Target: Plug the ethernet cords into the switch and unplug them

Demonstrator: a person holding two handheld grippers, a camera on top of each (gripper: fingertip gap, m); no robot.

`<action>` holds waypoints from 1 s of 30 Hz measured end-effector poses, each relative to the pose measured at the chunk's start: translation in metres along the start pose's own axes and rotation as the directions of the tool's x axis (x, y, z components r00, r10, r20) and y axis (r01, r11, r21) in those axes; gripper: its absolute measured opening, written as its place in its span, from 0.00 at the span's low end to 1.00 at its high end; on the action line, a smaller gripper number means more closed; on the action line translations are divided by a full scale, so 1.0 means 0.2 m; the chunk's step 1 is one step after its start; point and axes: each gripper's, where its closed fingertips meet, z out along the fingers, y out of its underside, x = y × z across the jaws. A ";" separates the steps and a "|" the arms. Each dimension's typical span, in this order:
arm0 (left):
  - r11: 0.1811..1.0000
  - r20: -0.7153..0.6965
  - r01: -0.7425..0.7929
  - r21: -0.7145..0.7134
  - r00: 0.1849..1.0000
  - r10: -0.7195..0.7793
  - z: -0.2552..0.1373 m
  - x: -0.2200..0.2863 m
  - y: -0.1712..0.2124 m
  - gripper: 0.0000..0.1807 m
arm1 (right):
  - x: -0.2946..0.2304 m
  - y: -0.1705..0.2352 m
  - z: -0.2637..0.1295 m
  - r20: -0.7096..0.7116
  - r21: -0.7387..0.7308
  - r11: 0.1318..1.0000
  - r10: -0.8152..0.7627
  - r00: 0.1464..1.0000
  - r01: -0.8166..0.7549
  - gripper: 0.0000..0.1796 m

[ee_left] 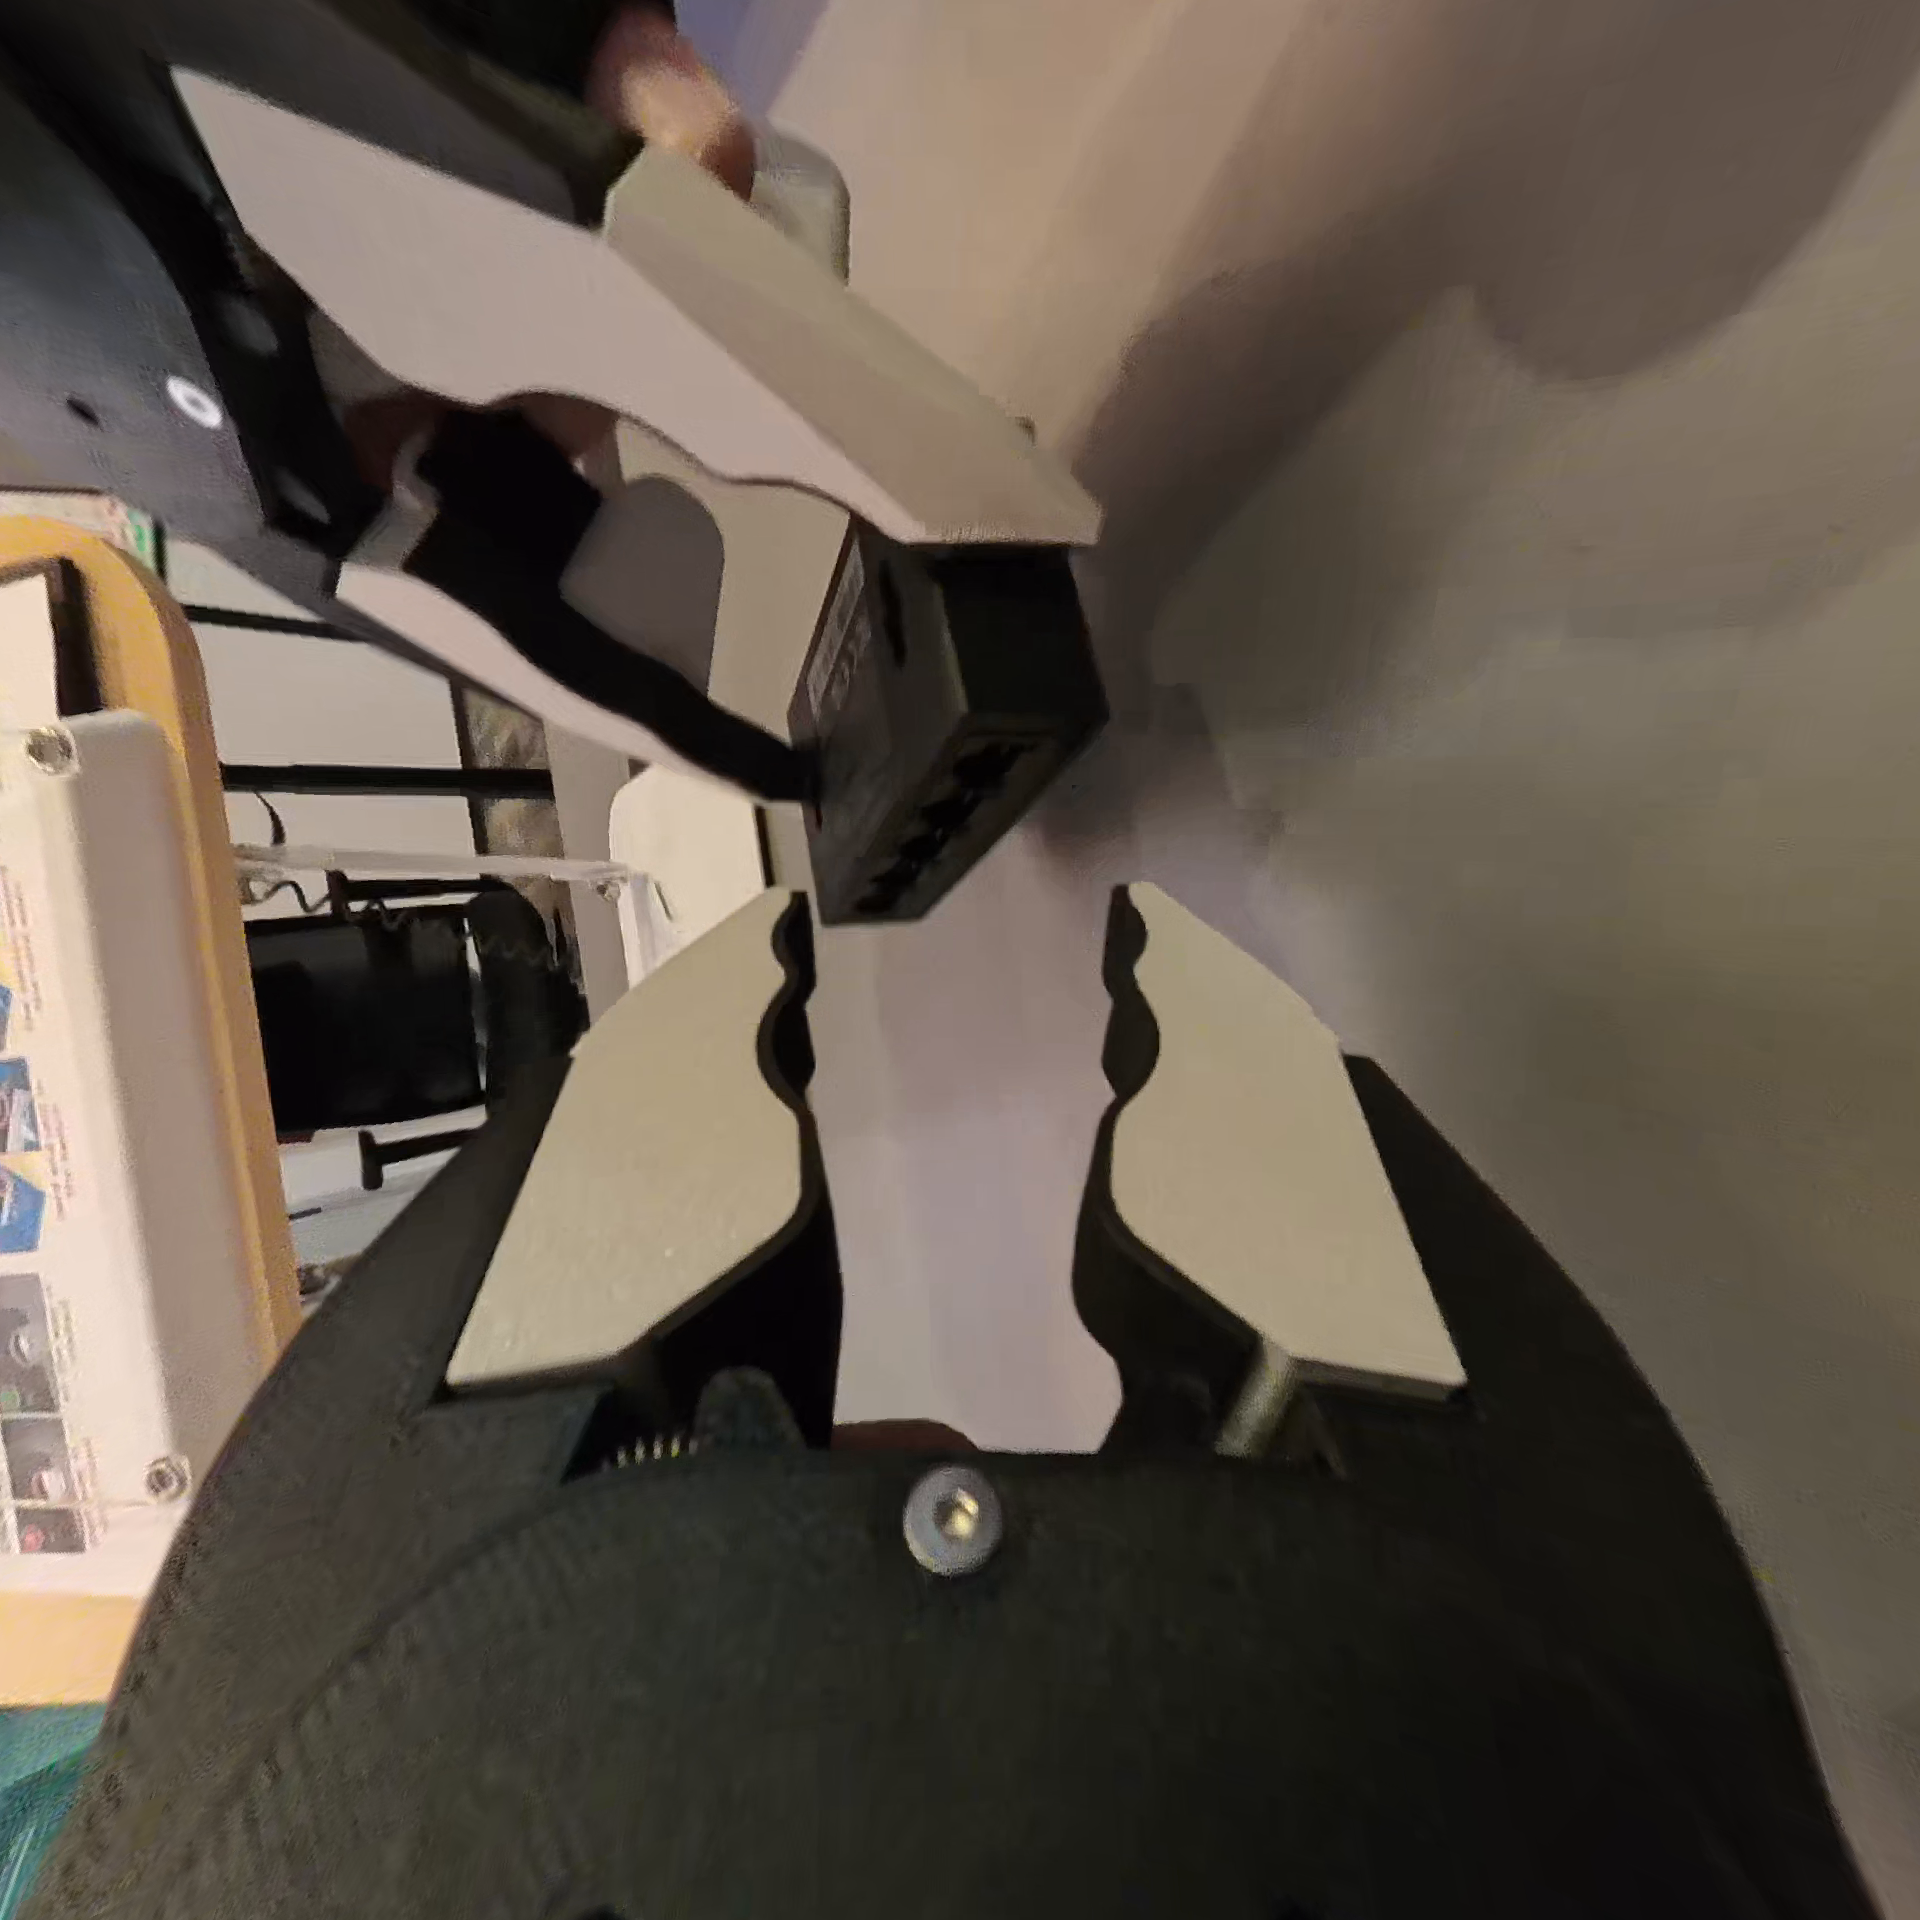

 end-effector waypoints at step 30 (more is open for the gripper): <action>0.987 -0.070 0.144 -0.066 0.986 -0.149 -0.11 0.12 0.07 0.28 | 0.18 0.11 0.13 -0.185 -0.251 0.968 -0.056 0.981 0.008 0.59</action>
